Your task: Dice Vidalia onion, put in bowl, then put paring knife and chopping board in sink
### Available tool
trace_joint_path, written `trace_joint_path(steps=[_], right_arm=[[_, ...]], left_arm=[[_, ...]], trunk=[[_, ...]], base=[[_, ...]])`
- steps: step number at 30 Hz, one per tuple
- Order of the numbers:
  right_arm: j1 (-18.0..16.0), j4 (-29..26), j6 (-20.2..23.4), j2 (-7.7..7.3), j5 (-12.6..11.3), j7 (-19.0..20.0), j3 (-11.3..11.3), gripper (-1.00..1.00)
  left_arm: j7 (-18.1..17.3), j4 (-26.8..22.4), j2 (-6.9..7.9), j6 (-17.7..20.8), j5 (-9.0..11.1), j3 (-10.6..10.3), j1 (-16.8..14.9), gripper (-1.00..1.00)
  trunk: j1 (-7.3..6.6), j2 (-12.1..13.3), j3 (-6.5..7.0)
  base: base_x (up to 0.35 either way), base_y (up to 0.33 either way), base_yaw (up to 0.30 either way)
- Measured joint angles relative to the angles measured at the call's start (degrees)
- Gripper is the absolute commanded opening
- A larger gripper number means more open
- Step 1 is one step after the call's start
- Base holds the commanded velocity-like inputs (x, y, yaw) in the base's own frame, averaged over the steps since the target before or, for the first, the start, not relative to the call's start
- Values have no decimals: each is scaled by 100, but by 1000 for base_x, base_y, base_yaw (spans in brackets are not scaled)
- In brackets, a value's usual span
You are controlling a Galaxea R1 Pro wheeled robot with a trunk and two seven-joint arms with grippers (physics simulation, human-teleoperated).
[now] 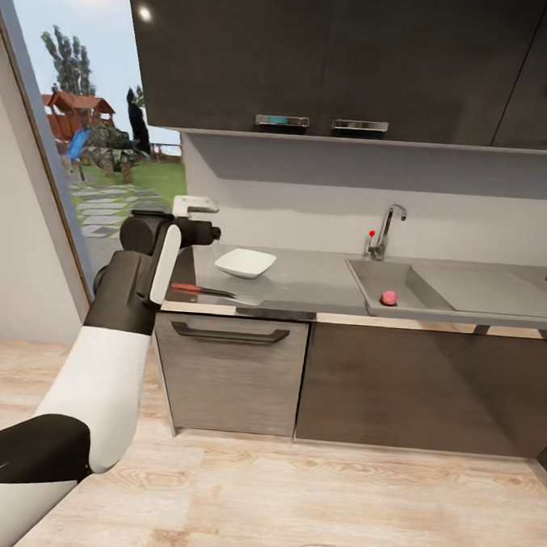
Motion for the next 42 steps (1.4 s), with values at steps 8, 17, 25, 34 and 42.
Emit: trace_joint_path(steps=[8,17,25,34,42], right_arm=[[0,3,-1,-4,0,-3,-6,100],[2,4,-1,2,0,-5,-7,100],[0,0,-1,3,-4,-6,-8,100],[0,2,3,1,-7,-6,-18,100],[2,1261,-8,-29,-28,-7,-45,100]], left_arm=[[-1,-19,42,3,-1,-37,6,100],[-1,243,46,-2,0,-78,11,100],[0,863,40,-19,-1,-85,15,100],[-7,1444,40,-43,-7,-83,15,100],[-8,1722,53,-56,-7,-82,19,100]], trunk=[[-3,0,0],[-3,0,0],[-3,0,0],[-3,0,0],[-3,0,-1]], base=[[236,0,0],[326,0,0],[331,0,0],[331,0,0],[331,7,0]])
